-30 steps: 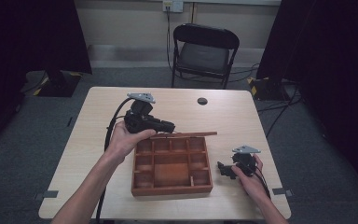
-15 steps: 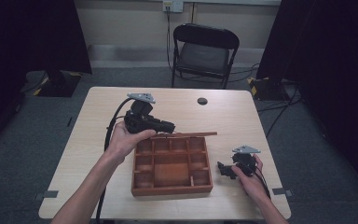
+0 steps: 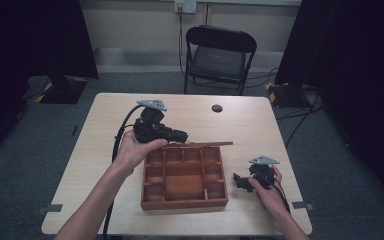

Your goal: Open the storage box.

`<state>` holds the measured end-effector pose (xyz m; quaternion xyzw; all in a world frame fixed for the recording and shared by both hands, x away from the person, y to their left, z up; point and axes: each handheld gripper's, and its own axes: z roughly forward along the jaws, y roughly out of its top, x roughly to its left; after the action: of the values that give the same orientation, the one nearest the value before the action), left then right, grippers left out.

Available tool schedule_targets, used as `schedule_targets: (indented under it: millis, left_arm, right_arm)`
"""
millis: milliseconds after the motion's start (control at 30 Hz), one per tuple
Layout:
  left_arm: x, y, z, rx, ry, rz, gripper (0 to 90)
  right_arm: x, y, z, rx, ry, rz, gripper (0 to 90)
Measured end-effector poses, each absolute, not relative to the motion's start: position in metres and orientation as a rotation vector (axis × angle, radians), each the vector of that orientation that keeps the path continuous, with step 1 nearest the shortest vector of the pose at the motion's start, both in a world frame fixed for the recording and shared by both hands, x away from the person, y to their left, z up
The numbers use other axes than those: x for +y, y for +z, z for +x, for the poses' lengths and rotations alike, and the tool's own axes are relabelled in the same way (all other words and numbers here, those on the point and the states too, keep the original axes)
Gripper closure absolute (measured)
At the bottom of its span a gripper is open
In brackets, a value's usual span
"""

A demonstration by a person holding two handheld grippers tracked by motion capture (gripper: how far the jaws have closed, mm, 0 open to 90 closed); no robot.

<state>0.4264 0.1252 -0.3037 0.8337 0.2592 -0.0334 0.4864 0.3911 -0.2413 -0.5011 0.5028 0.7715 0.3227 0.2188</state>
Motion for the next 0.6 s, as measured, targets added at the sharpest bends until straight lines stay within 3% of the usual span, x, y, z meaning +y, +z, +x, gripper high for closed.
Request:
schedule_targets:
  millis: [600]
  left_arm:
    - [0.1249, -0.3038, 0.4260, 0.629, -0.079, 2.029, 82.6]
  right_arm:
    - [-0.2414, -0.5011, 0.3911, 2.136, 0.893, 1.391, 2.7]
